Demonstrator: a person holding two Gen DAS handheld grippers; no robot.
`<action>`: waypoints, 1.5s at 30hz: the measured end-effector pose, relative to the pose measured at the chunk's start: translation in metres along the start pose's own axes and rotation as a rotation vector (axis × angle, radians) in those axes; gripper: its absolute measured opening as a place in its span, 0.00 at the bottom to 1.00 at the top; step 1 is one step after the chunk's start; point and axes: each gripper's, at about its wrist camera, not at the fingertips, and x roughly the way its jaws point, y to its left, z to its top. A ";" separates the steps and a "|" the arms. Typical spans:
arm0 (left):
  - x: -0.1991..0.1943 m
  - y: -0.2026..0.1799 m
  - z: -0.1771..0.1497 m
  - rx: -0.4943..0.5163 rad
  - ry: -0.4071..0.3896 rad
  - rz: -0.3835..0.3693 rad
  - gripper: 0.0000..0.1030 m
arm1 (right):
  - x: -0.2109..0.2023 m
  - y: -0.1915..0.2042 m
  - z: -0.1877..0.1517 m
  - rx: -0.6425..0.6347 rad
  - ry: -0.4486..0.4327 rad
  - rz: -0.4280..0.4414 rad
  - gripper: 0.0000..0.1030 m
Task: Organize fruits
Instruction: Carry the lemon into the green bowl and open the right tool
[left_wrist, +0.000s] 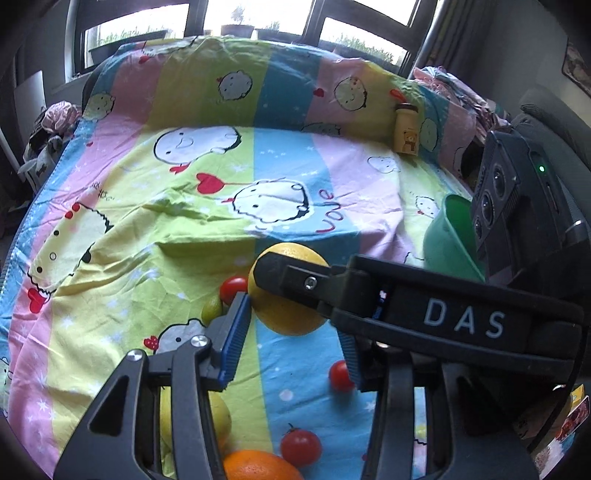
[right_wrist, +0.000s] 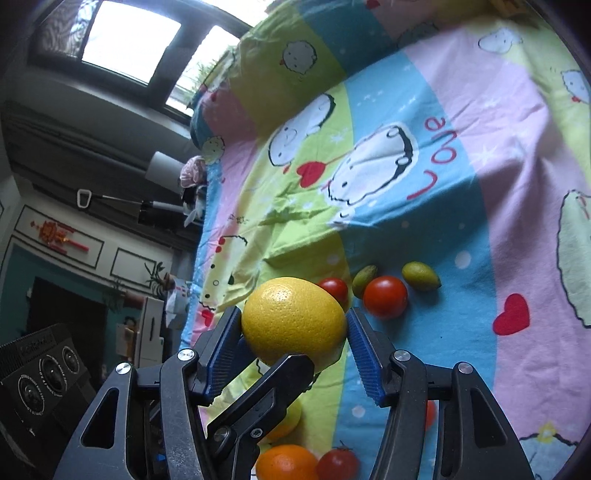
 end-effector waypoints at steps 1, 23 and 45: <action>-0.004 -0.006 0.002 0.013 -0.020 -0.006 0.43 | -0.008 0.001 0.001 -0.007 -0.023 0.002 0.59; 0.017 -0.147 0.029 0.315 -0.092 -0.352 0.43 | -0.164 -0.058 0.003 0.116 -0.443 -0.189 0.59; 0.084 -0.194 0.019 0.324 0.094 -0.480 0.37 | -0.183 -0.123 0.001 0.315 -0.491 -0.554 0.59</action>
